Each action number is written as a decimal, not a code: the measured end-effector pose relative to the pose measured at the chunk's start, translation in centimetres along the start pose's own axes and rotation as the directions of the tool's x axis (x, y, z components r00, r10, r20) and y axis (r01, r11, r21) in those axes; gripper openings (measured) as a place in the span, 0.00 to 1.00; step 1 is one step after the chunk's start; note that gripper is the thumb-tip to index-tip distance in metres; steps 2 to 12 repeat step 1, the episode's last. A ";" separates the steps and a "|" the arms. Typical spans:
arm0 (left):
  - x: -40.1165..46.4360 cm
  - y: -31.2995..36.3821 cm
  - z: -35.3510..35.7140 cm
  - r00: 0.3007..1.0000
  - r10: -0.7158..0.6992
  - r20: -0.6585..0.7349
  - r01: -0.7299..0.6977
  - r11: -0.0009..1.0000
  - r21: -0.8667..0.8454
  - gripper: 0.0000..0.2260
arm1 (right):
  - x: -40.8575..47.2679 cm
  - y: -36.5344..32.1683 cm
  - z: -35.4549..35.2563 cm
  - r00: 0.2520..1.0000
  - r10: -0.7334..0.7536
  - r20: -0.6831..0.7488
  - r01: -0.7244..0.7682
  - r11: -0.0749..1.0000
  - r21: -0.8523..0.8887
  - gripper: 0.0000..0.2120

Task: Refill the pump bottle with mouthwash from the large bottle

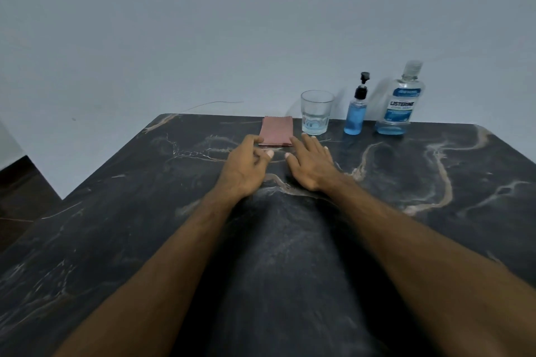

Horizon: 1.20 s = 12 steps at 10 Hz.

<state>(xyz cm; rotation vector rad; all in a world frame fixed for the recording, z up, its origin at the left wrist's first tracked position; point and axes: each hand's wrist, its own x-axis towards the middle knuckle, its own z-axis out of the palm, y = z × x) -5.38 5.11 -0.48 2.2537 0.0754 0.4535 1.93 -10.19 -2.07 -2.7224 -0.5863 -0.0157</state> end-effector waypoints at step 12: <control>-3.0 1.1 0.5 0.998 0.069 -0.009 -0.068 0.995 0.072 0.17 | -3.9 2.0 -1.4 0.996 0.056 -0.065 -0.055 0.998 0.010 0.28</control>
